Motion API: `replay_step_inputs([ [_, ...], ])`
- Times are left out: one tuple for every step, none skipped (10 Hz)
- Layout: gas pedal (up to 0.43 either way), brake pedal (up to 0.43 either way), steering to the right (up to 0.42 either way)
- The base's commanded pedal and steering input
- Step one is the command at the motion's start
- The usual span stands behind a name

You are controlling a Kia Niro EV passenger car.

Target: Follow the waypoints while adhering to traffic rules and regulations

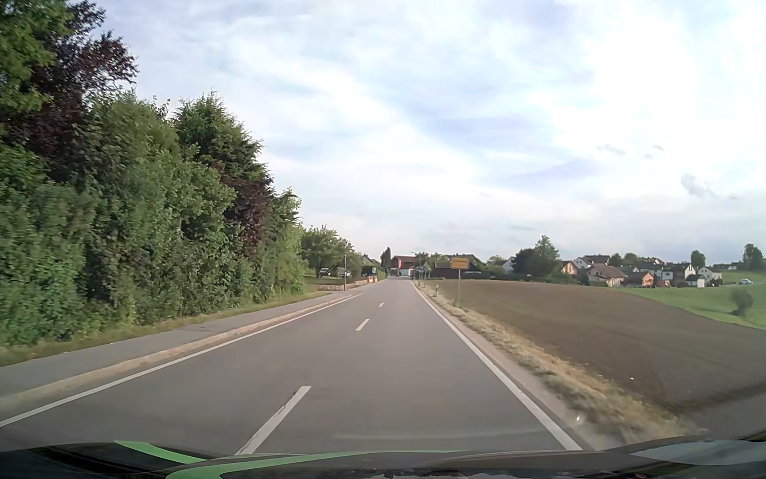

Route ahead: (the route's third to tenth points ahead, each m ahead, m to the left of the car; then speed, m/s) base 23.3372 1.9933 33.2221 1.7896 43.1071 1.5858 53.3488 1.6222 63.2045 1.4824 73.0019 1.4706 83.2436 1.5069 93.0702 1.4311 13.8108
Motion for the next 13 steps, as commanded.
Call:
replay_step_inputs([
  [0.000,0.000,0.002],
  [0.000,0.000,0.002],
  [0.000,0.000,0.002],
  [0.000,0.000,0.002],
  [0.000,0.000,0.001],
  [0.000,0.000,0.001],
  [0.000,0.000,0.000],
  [0.000,0.000,0.002],
  [0.000,0.000,0.006],
  [0.000,0.000,0.008],
  [0.000,0.000,0.007],
  [0.000,0.000,0.006],
  [0.000,0.000,0.004],
])
